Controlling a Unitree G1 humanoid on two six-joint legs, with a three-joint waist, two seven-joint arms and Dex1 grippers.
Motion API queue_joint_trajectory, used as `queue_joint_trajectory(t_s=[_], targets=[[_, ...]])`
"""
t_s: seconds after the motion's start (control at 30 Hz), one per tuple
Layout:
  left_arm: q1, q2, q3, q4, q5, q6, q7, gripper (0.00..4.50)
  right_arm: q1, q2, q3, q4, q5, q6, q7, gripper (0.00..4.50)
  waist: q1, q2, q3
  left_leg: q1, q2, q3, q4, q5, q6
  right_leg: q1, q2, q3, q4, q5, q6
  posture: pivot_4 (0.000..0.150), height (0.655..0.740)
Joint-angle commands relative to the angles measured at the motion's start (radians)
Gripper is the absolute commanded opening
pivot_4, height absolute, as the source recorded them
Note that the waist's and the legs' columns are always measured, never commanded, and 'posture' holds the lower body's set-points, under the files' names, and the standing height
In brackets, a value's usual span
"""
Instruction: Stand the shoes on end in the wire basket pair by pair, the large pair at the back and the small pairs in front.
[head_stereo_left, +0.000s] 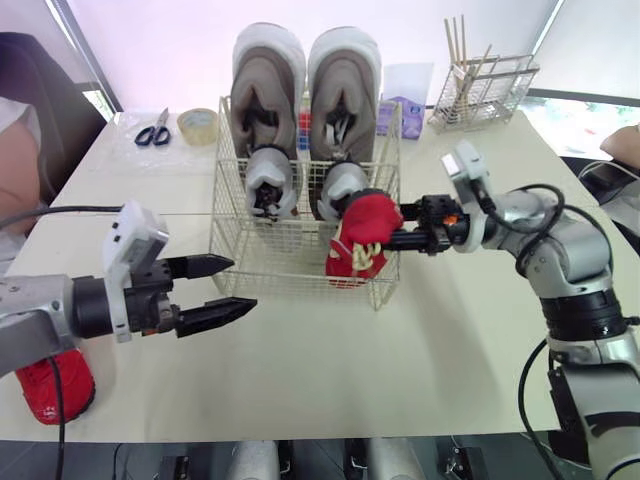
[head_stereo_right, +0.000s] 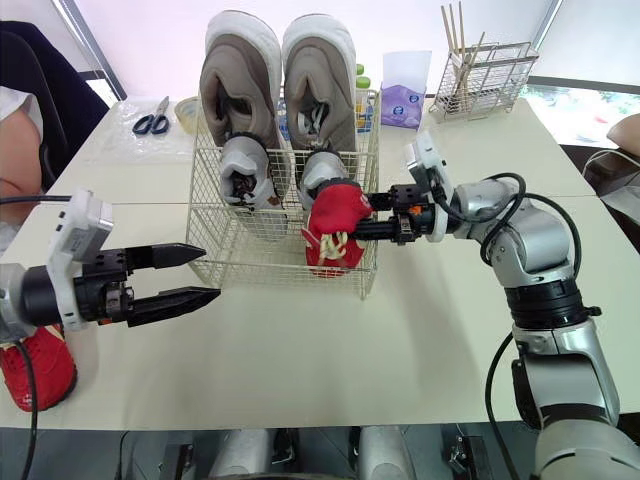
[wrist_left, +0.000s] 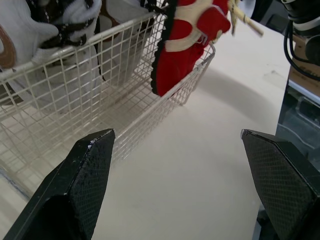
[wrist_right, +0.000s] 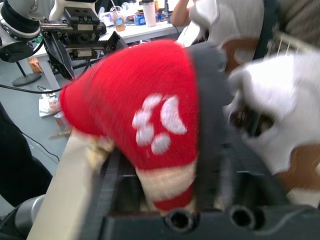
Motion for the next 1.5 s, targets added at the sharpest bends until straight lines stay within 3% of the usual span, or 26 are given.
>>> queue_joint_trajectory(t_s=[0.03, 0.07, 0.53, 0.57, 0.7, 0.83, 0.97, 1.1, 1.2, 1.3, 1.37, 1.5], targets=[[-0.007, -0.001, 0.013, 0.012, 0.02, -0.008, -0.013, 4.17, -0.003, -0.001, -0.038, -0.027, -0.004, -0.008, -0.018, 4.22, 0.0, 0.0, 0.0, 0.0, 0.0, 0.0, 0.0, 0.0, 0.0, 0.0, 0.0, 0.0, 0.0, 0.0, 0.0, 0.15, 0.7357], [-0.005, -0.001, 0.015, 0.015, 0.026, -0.008, -0.017, 4.17, 0.0, -0.007, -0.043, -0.034, -0.005, -0.003, -0.023, 4.44, 0.0, 0.0, 0.0, 0.0, 0.0, 0.0, 0.0, 0.0, 0.0, 0.0, 0.0, 0.0, 0.0, 0.0, 0.0, 0.15, 0.7357], [-0.015, -0.016, 0.037, 0.08, 0.056, -0.005, -0.042, 4.17, 0.002, -0.149, -0.241, -0.123, 0.059, 0.094, -0.123, 4.44, 0.001, 0.0, 0.0, 0.0, 0.0, 0.0, 0.001, 0.0, 0.0, 0.0, 0.0, 0.0, 0.0, 0.0, 0.0, 0.15, 0.7357], [-0.016, -0.017, 0.035, 0.086, 0.05, -0.001, -0.044, 4.34, 0.001, -0.153, -0.251, -0.128, 0.074, 0.107, -0.121, 4.48, -0.001, 0.0, 0.0, 0.0, 0.0, 0.0, 0.001, 0.0, 0.0, 0.0, 0.0, 0.0, 0.0, 0.0, 0.0, 0.15, 0.7357], [-0.021, -0.019, 0.037, 0.105, 0.009, 0.013, -0.054, 4.34, 0.008, -0.174, -0.256, -0.148, 0.119, 0.147, -0.087, 4.48, -0.001, 0.0, 0.0, 0.0, 0.0, -0.001, 0.001, 0.0, 0.0, 0.0, 0.001, 0.0, 0.0, 0.0, 0.0, 0.15, 0.7357], [-0.023, -0.019, 0.041, 0.109, 0.053, 0.005, -0.029, 4.34, 0.001, -0.19, -0.262, -0.132, 0.115, 0.141, -0.076, 4.48, 0.0, 0.0, 0.0, 0.0, 0.0, -0.001, 0.001, 0.0, 0.0, 0.0, 0.001, 0.0, 0.0, 0.0, 0.0, 0.15, 0.7357], [-0.054, -0.016, 0.088, 0.14, 0.011, 0.015, 0.021, 4.34, -0.081, -0.191, -0.298, -0.068, 0.108, 0.096, -0.088, 4.48, 0.0, 0.0, 0.0, 0.0, 0.0, -0.001, 0.001, 0.0, 0.0, 0.0, 0.001, 0.0, 0.0, 0.0, 0.0, 0.15, 0.7357], [-0.124, 0.009, 0.156, 0.248, 0.023, 0.028, 0.126, 4.34, -0.239, -0.13, -0.341, -0.03, 0.207, 0.109, -0.098, 4.48, -0.003, 0.0, 0.0, 0.0, 0.0, -0.001, 0.001, 0.0, 0.0, 0.0, 0.001, 0.0, 0.001, 0.0, 0.0, 0.15, 0.7357], [-0.174, 0.048, 0.215, 0.425, 0.138, 0.01, 0.18, 4.34, -0.324, -0.02, -0.29, -0.086, 0.294, 0.161, -0.112, 4.48, -0.009, 0.0, 0.0, 0.001, 0.0, 0.0, 0.001, 0.001, -0.001, 0.0, 0.003, 0.0, 0.001, 0.0, 0.0, 0.15, 0.7357], [-0.189, 0.071, 0.275, 0.612, 0.275, -0.025, 0.214, 4.34, -0.298, 0.062, -0.149, -0.179, 0.232, 0.126, -0.087, 4.48, -0.009, 0.0, 0.0, 0.003, 0.001, 0.0, 0.0, 0.001, -0.002, 0.0, 0.004, 0.0, 0.004, 0.0, 0.0, 0.15, 0.7357], [-0.128, 0.079, 0.343, 0.673, 0.362, -0.023, 0.196, 4.34, -0.261, 0.089, -0.049, -0.222, 0.153, 0.066, -0.049, 4.48, -0.009, 0.0, 0.0, 0.003, 0.001, 0.0, 0.0, 0.001, -0.002, 0.0, 0.003, 0.0, 0.005, 0.0, 0.0, 0.15, 0.7357], [0.065, 0.028, 0.586, 0.661, 0.399, 0.072, 0.093, 4.34, -0.21, 0.154, 0.042, -0.281, 0.145, 0.042, -0.006, 4.48, -0.004, -0.001, -0.001, -0.002, 0.0, 0.002, 0.002, 0.0, 0.0, -0.004, -0.002, 0.0, 0.007, 0.0, 0.0, 0.15, 0.7357]])
